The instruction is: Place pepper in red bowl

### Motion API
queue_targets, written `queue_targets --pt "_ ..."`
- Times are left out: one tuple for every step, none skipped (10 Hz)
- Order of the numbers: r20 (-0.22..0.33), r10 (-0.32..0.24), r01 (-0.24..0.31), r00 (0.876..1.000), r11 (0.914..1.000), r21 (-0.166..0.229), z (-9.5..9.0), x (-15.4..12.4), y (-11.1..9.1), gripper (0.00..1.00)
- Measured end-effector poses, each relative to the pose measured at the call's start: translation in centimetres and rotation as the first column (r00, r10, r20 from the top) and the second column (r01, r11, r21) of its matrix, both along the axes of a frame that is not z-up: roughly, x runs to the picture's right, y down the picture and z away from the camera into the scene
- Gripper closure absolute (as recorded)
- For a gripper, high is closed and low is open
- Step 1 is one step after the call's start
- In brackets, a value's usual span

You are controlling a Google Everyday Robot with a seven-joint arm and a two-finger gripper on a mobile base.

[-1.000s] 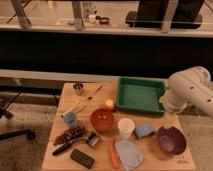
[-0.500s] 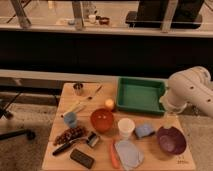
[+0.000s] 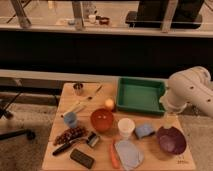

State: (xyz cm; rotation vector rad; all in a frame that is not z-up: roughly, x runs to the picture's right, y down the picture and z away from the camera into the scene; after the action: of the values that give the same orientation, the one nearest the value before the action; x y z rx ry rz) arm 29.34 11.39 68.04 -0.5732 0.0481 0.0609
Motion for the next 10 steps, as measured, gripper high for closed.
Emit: queue_targets --pt "0.000 0.000 0.000 1.000 1.0000 0.000 0.00 0.00 0.00 0.20" --pt "0.000 0.000 0.000 1.000 1.0000 0.000 0.00 0.00 0.00 0.20" --pt "0.000 0.000 0.000 1.000 1.0000 0.000 0.00 0.00 0.00 0.20" --pt "0.000 0.000 0.000 1.000 1.0000 0.000 0.00 0.00 0.00 0.20" --pt "0.000 0.000 0.000 1.000 1.0000 0.000 0.00 0.00 0.00 0.20" --pt "0.000 0.000 0.000 1.000 1.0000 0.000 0.00 0.00 0.00 0.20" --pt "0.000 0.000 0.000 1.000 1.0000 0.000 0.01 -0.01 0.02 0.20" --pt "0.003 -0.003 0.003 1.000 1.0000 -0.003 0.08 0.00 0.17 0.20" --pt "0.007 -0.007 0.007 1.000 0.9999 -0.008 0.13 0.02 0.53 0.20" --pt "0.013 -0.013 0.013 1.000 0.9998 -0.013 0.16 0.08 0.96 0.20"
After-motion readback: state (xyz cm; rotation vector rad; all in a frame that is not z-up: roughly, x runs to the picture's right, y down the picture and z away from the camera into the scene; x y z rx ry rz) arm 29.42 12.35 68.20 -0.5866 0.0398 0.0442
